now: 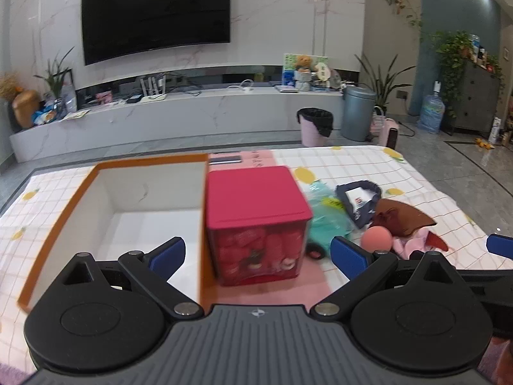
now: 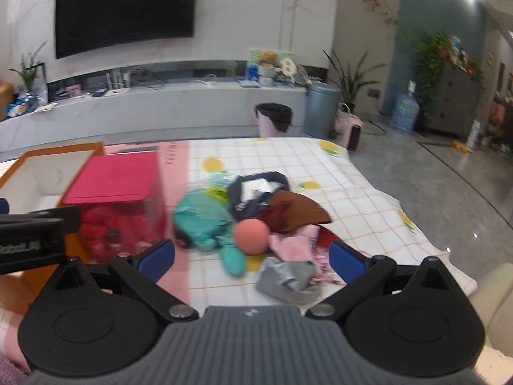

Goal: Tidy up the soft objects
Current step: 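Reach the right gripper into the pile and grasp the brown felt piece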

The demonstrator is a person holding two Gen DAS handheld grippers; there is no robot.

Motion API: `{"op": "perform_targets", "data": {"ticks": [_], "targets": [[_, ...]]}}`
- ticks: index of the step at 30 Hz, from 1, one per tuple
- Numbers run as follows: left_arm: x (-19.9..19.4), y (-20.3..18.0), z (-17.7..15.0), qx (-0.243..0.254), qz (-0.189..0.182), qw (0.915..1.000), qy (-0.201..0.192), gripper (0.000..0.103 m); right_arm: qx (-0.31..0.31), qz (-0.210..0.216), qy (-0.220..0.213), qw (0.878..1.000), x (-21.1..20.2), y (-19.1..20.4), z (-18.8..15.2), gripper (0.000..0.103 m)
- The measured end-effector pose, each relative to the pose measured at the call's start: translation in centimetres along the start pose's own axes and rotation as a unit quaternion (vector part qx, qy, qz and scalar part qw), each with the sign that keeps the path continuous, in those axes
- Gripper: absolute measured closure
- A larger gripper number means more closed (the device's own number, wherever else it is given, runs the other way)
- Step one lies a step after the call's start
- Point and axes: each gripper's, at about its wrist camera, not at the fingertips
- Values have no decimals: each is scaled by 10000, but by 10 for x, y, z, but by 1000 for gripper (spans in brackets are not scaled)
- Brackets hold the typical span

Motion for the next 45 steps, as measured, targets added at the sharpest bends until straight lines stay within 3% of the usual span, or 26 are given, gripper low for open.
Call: {"op": "perform_targets", "data": {"ticks": [4, 7, 9, 14, 17, 20, 23, 26, 31, 33, 37, 42, 45], "targets": [[13, -15, 6, 159, -100, 9998, -50, 0, 127, -282, 53, 9995, 14, -22, 17, 3], [25, -28, 9, 286, -236, 9993, 38, 0, 306, -953, -38, 9950, 32, -45, 38, 3], [31, -38, 10, 382, -387, 9985, 48, 0, 538, -1128, 40, 9922, 42, -63, 55, 3], [52, -65, 12, 737, -694, 9947, -179, 0, 1593, -758, 565, 9827, 78, -100, 98, 3], [65, -77, 10, 970, -1212, 9873, -347, 0, 2164, -426, 1161, 9684, 113, -119, 114, 5], [78, -85, 5, 1099, -1615, 9793, -520, 0, 2554, -220, 1662, 9522, 149, -127, 118, 10], [91, -92, 2, 1155, -1752, 9766, -473, 0, 2920, 110, 2235, 9299, 187, -136, 112, 13], [99, -94, 0, 1082, -1831, 9760, -463, 0, 3072, 91, 2412, 9205, 210, -141, 103, 16], [112, -99, 6, 1095, -1715, 9781, -447, 0, 3275, 227, 2625, 9074, 238, -151, 90, 28], [119, -100, 9, 1046, -1707, 9789, -407, 0, 3141, 189, 2580, 9135, 239, -149, 89, 32], [129, -102, 11, 956, -1802, 9784, -337, 0, 2840, 271, 2511, 9249, 237, -146, 91, 56], [135, -115, 7, 1220, -1861, 9743, -349, 0, 2849, 378, 2466, 9255, 235, -146, 90, 85], [142, -121, 4, 1309, -1771, 9748, -367, 0, 2895, 399, 2370, 9265, 229, -149, 93, 90]]}}
Point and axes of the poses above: each gripper's, at about its wrist camera, not at the fingertips, and x roughly the way its jaws point, y to its left, z to its top, and after that the axes turned 15 degrees about x, right-handed
